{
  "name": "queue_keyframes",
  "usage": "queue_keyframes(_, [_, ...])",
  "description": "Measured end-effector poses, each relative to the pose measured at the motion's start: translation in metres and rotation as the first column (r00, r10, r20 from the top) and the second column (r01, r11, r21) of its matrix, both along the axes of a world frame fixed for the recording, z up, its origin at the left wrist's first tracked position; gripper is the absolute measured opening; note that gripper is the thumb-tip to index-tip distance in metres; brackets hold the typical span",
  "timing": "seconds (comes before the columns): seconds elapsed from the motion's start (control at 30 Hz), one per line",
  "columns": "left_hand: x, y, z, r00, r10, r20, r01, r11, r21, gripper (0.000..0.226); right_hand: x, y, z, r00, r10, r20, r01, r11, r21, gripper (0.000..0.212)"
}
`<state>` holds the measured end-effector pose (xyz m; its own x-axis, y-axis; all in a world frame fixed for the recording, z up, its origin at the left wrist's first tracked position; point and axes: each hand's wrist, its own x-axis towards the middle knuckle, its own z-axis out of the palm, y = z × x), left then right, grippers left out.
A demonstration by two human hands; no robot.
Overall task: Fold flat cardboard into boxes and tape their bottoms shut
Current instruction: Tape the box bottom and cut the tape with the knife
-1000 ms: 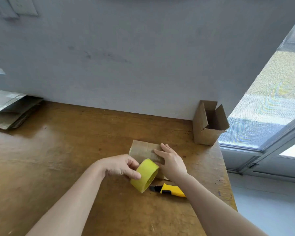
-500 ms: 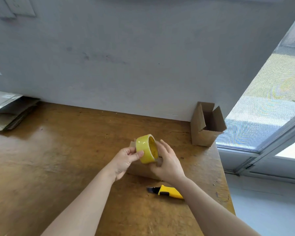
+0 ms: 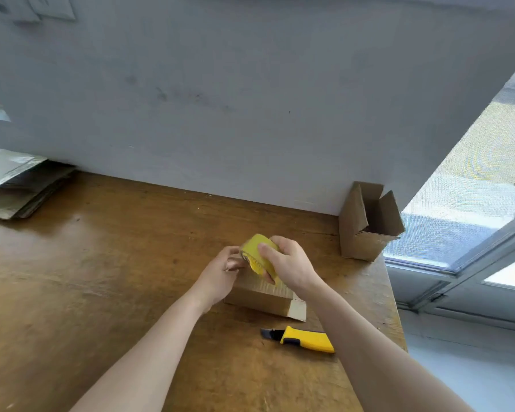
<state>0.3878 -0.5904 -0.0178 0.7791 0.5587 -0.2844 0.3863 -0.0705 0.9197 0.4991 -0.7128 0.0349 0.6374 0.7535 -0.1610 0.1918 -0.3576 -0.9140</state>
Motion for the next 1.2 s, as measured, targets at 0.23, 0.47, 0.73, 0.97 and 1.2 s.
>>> queue_keyframes(0.23, [0.009, 0.006, 0.010, 0.984, 0.163, 0.072, -0.136, 0.948, -0.289, 0.037, 0.009, 0.000, -0.006, 0.999, 0.034, 0.031, -0.031, 0.993, -0.117, 0.026])
queue_keyframes(0.47, [0.021, 0.006, 0.011, 0.950, 0.311, 0.014, -0.287, 0.894, -0.344, 0.011, 0.006, 0.000, -0.005, 0.994, 0.094, 0.056, -0.086, 0.987, -0.136, 0.025])
queue_keyframes(0.73, [0.025, 0.013, 0.011, 0.973, 0.186, -0.134, -0.182, 0.982, 0.041, 0.020, 0.007, 0.003, -0.010, 0.983, 0.129, 0.131, -0.111, 0.984, -0.136, 0.021])
queue_keyframes(0.97, [0.026, 0.013, 0.001, 0.947, 0.268, -0.179, -0.279, 0.959, -0.043, 0.024, 0.016, -0.001, -0.008, 0.941, 0.173, 0.292, -0.123, 0.976, -0.181, 0.037])
queue_keyframes(1.2, [0.026, 0.022, 0.004, 0.927, 0.300, -0.225, -0.333, 0.935, -0.126, 0.014, 0.028, 0.000, 0.005, 0.796, 0.193, 0.574, -0.011, 0.952, -0.305, 0.033])
